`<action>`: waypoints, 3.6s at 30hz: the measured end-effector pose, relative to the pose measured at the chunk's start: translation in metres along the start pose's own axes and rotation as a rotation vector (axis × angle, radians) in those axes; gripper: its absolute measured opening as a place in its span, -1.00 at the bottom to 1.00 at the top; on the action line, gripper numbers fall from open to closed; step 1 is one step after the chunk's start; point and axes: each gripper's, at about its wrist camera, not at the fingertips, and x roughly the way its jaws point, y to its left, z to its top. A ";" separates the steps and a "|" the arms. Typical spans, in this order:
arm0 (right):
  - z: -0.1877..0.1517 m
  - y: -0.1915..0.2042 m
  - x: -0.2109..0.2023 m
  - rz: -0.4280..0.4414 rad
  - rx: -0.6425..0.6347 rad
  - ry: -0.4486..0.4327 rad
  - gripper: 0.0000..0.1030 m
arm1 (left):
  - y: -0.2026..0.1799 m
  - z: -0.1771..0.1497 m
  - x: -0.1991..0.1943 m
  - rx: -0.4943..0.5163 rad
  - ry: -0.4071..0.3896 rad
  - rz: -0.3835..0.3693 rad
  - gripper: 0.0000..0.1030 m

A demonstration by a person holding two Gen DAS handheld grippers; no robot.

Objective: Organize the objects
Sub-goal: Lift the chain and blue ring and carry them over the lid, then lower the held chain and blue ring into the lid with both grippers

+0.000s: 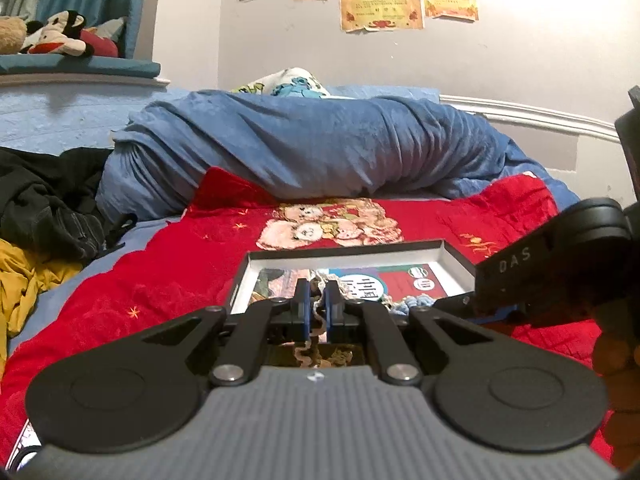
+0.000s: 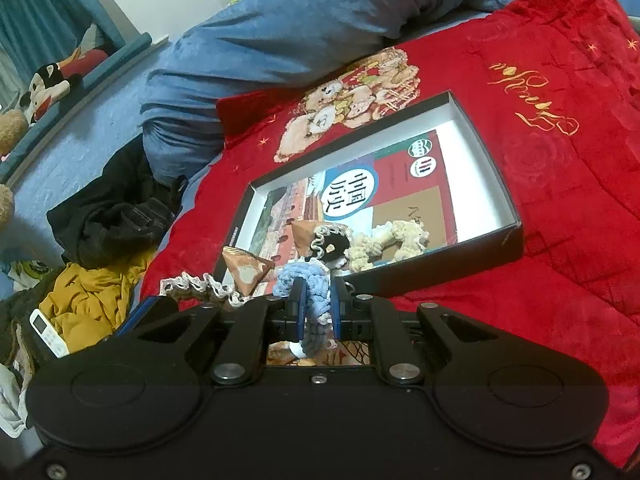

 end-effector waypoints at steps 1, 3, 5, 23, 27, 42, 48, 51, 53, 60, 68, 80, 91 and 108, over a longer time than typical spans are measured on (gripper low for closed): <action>0.001 0.001 0.000 0.001 -0.001 -0.003 -0.75 | 0.001 0.001 0.001 -0.002 -0.002 0.004 -0.82; 0.002 0.003 -0.001 0.005 -0.001 -0.008 -0.75 | 0.003 0.002 0.001 -0.007 -0.005 0.004 -0.82; 0.003 0.005 -0.002 0.008 0.000 -0.015 -0.75 | 0.003 0.003 0.001 -0.010 -0.012 0.013 -0.82; 0.024 0.034 0.002 0.037 -0.050 -0.050 -0.75 | 0.011 0.006 0.005 -0.023 -0.041 0.045 -0.82; 0.032 0.044 0.002 0.050 -0.057 -0.060 -0.75 | 0.012 0.007 0.008 -0.020 -0.048 0.060 -0.82; 0.072 0.066 -0.004 0.103 -0.033 -0.155 -0.75 | 0.025 0.017 0.032 -0.078 -0.019 0.125 -0.82; 0.072 0.064 0.003 0.098 -0.020 -0.154 -0.75 | 0.025 0.021 0.036 -0.079 -0.056 0.134 -0.82; 0.071 0.059 0.008 0.090 -0.001 -0.146 -0.75 | 0.023 0.022 0.039 -0.076 -0.067 0.136 -0.82; 0.071 0.055 0.011 0.084 0.017 -0.141 -0.75 | 0.020 0.021 0.042 -0.069 -0.074 0.137 -0.82; 0.070 0.048 0.012 0.059 0.026 -0.145 -0.75 | 0.009 0.022 0.052 -0.041 -0.102 0.147 -0.82; 0.071 0.042 0.012 0.040 0.032 -0.159 -0.74 | 0.000 0.024 0.065 -0.034 -0.139 0.159 -0.82; 0.071 0.033 0.029 -0.011 0.034 -0.174 -0.75 | 0.016 0.020 0.097 -0.035 -0.066 0.013 -0.82; 0.064 -0.026 0.082 -0.071 0.230 -0.089 -0.75 | 0.026 0.009 0.126 -0.084 0.118 0.009 -0.81; 0.058 -0.032 0.094 -0.193 0.164 -0.087 -0.75 | 0.037 0.006 0.145 -0.115 0.244 0.018 -0.79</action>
